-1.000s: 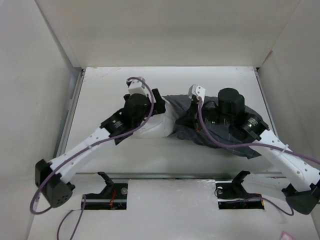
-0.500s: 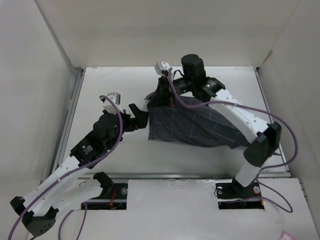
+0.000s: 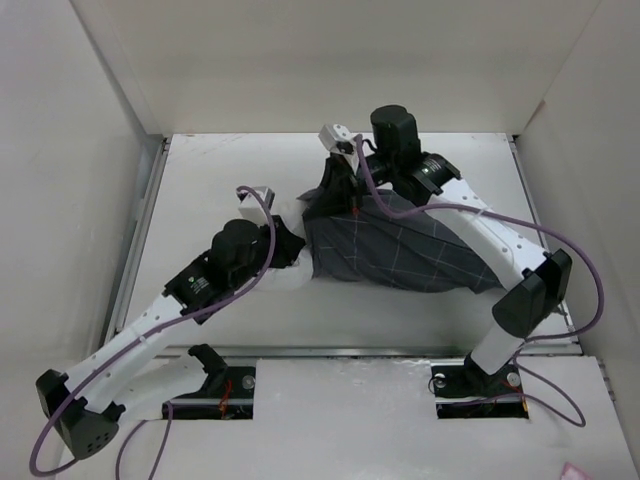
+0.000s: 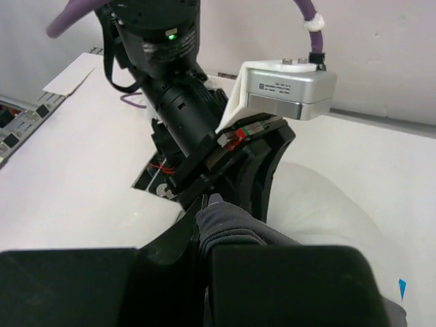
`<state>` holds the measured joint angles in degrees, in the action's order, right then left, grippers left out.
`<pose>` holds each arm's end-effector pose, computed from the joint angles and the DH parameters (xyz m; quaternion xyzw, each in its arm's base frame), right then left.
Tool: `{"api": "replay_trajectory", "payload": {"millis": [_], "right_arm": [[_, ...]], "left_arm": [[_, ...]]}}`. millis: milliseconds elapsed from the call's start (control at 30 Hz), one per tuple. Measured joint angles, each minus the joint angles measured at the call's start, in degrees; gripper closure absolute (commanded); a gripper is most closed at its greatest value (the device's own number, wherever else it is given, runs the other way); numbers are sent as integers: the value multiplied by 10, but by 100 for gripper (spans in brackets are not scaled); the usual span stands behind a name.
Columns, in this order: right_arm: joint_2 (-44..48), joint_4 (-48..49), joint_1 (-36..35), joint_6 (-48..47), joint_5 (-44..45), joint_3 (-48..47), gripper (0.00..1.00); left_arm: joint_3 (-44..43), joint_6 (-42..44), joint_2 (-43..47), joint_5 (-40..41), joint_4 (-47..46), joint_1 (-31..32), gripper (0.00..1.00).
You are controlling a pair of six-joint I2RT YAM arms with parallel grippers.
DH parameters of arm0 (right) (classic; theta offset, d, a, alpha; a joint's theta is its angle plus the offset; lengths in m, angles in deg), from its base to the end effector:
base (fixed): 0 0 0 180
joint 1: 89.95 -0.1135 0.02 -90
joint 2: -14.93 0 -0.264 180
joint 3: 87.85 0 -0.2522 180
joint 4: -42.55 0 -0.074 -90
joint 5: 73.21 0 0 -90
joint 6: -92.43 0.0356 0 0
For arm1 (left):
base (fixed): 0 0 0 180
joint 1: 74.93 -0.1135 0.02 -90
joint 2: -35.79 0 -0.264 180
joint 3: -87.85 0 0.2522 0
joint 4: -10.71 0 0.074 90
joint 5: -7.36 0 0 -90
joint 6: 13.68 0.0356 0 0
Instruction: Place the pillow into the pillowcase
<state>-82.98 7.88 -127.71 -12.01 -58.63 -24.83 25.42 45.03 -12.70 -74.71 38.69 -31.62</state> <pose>0.2751 0.2566 0.4351 -0.6093 0.4032 0.5738 0.3700 0.1458 -0.1307 0.3454 0.0400 0.7865 -0.3287 0.5214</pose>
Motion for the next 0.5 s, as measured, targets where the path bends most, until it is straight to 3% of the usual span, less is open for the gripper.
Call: {"api": "replay_trajectory", "payload": {"millis": [33, 267, 500], "right_arm": [[8, -4, 3, -1, 4, 10, 100], [125, -17, 8, -5, 35, 181, 100], [131, -35, -2, -3, 36, 215, 100]], "left_arm": [[4, 3, -6, -15, -9, 0, 100], [4, 42, -112, -113, -65, 1, 100], [-22, 80, -247, -239, -207, 9, 100]]}}
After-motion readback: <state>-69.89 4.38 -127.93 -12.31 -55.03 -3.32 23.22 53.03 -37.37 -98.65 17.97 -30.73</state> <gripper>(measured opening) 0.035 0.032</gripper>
